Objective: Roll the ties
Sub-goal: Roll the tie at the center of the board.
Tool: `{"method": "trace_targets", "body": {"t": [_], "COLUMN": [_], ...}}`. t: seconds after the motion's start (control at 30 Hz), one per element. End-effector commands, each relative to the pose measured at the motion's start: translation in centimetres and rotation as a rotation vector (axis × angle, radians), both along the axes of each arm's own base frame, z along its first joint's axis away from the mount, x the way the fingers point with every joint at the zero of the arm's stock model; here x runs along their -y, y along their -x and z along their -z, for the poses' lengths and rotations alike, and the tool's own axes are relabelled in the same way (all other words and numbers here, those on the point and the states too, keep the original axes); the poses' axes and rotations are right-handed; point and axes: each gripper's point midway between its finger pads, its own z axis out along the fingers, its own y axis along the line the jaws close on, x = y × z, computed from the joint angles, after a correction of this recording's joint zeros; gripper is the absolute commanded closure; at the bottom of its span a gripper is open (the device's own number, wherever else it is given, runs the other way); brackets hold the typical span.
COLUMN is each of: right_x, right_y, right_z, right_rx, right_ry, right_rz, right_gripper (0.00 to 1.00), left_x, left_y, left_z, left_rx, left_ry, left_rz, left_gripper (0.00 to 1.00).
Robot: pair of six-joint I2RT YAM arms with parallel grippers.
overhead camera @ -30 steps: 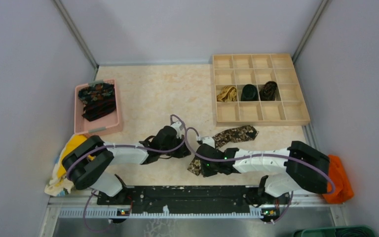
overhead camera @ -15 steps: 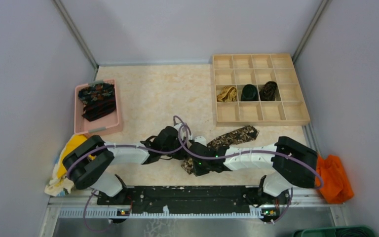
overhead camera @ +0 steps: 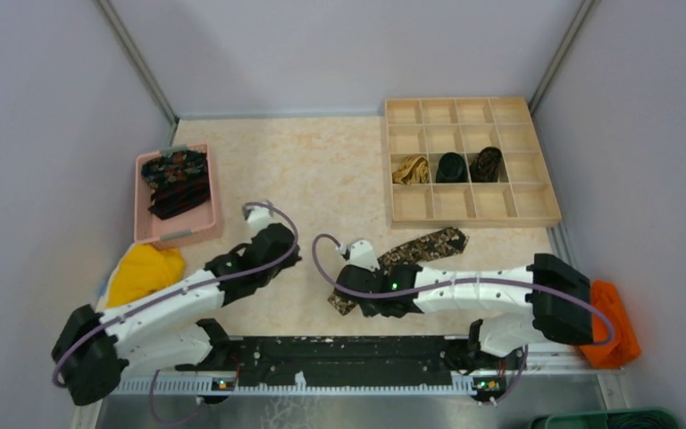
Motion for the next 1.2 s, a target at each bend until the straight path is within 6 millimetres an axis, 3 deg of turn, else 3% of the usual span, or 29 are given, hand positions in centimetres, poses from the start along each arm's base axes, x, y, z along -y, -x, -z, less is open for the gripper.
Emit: {"method": "trace_targets", "body": {"t": [0.0,0.17,0.27,0.5,0.63,0.9,1.17], "right_x": [-0.3,-2.8,-5.1,-8.3,-9.2,-9.0,-6.9], "right_y": [-1.9,-2.2,-2.1,-1.7,-1.0,-0.7,-2.6], "right_z": [-4.4,-5.3,-5.1,-4.3,-3.4,-0.5,2.5], "right_rx": [0.202,0.278,0.284,0.267,0.234,0.195,0.168], "right_ry": [0.138,0.242,0.238,0.207,0.189,0.235,0.291], "right_rz": [-0.075,-0.205,-0.297,-0.406,-0.441,-0.443,-0.383], "right_gripper": [0.86,0.55,0.43,0.41,0.4,0.35,0.31], "left_x": [-7.3,-11.5,-13.6,-17.3,-17.9,-18.2,-17.4], "left_y": [0.4,2.2,2.9,4.6,4.9,4.9,4.5], "left_z": [-4.8,-8.8,-10.4,-10.5,-10.5,-10.6,-10.5], "left_rx": [0.131,0.257,0.32,0.308,0.319,0.347,0.358], "left_ry": [0.033,0.153,0.172,0.116,0.106,0.103,0.098], "left_rz": [-0.342,-0.435,-0.474,-0.593,-0.6,-0.584,-0.546], "left_gripper": [1.0,1.0,1.0,1.0,1.0,1.0,1.0]}}
